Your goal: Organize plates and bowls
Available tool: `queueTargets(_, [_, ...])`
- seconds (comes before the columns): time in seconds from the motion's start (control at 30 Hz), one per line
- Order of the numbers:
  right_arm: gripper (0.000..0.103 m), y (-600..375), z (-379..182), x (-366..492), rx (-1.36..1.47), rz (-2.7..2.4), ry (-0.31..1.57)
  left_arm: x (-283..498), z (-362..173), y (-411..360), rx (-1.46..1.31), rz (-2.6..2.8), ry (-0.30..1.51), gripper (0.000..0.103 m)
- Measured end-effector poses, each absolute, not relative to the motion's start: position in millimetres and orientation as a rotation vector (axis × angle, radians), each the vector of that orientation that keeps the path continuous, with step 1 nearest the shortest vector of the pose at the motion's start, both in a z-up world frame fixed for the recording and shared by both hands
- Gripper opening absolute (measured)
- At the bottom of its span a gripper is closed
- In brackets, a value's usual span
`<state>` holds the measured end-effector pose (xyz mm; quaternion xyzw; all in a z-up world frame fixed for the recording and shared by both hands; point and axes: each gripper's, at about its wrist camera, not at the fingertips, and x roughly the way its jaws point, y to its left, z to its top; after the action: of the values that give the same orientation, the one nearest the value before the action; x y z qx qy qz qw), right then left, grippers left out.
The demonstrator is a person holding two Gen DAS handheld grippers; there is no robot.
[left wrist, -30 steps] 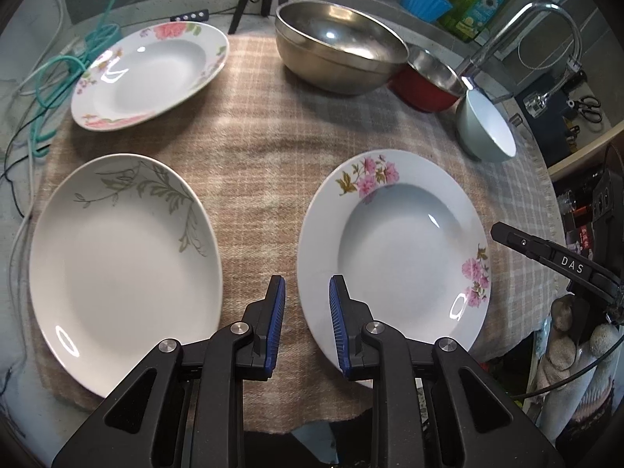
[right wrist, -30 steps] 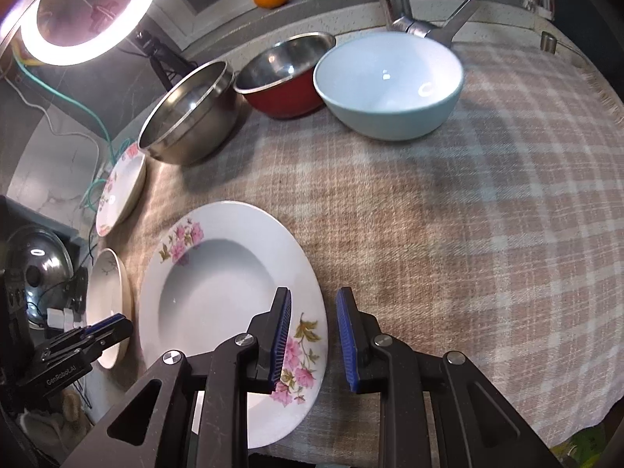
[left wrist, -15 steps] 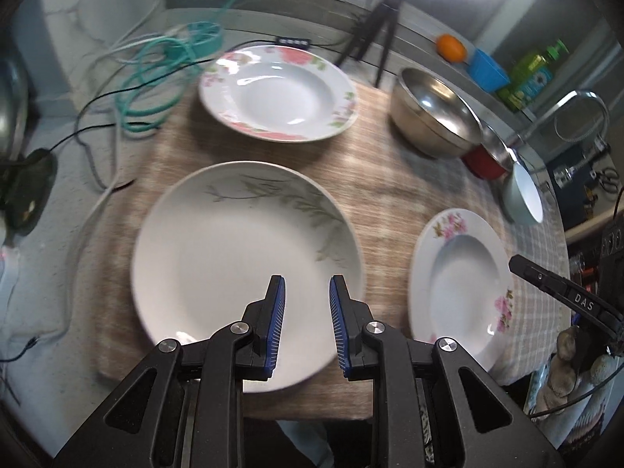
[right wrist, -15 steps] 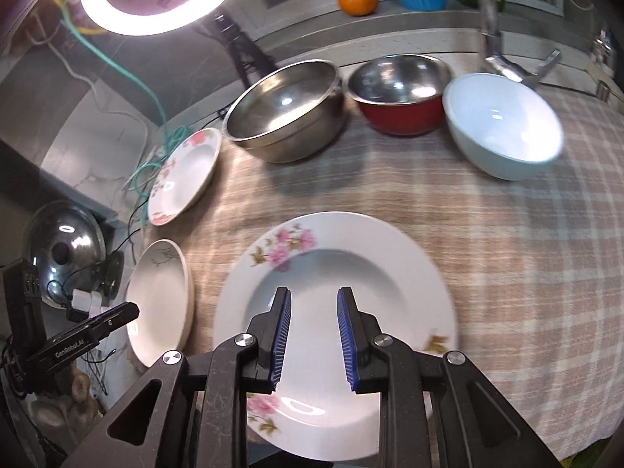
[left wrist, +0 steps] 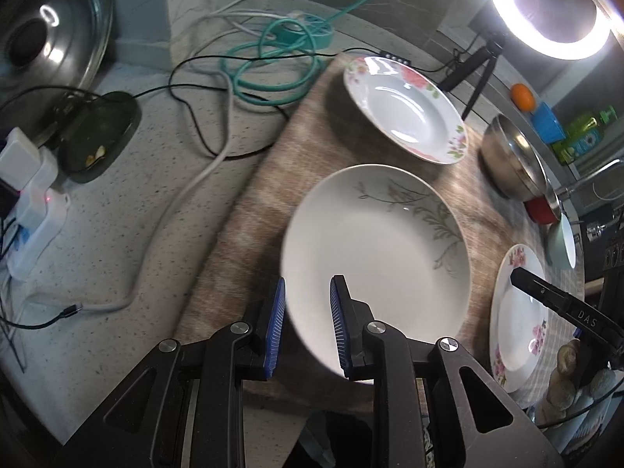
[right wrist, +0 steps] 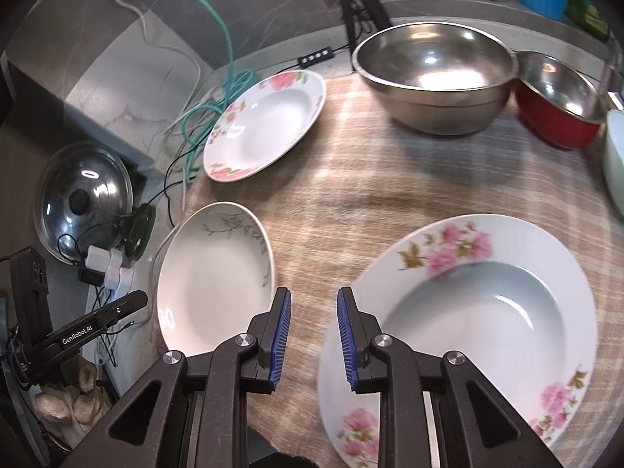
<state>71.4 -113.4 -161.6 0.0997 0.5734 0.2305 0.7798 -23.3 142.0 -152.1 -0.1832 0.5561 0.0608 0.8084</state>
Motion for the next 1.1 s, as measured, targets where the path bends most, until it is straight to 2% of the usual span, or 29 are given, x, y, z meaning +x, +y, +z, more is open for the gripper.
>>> queueTargets(0.9, [0.022, -55.3, -202.8, 89.8, 0.164, 0.521, 1.340, -8.9, -187.9, 153.5, -0.436, 0.084, 1.248, 0.022])
queueTargets(0.93, [0.022, -53.7, -203.1, 89.8, 0.162, 0.525, 1.343, -8.3, -188.0, 153.3, -0.434, 0.082, 1.248, 0.021])
queueTargets(1.0, [0.021, -51.1, -203.6, 89.9, 0.161, 0.535, 1.347, -8.1, -188.4, 152.8, -0.430, 0.079, 1.247, 0.013])
queueTargets(1.1, [0.015, -47.2, -204.0, 89.9, 0.155, 0.542, 1.351, -7.2, -188.0, 151.8, -0.427, 0.075, 1.245, 0.012])
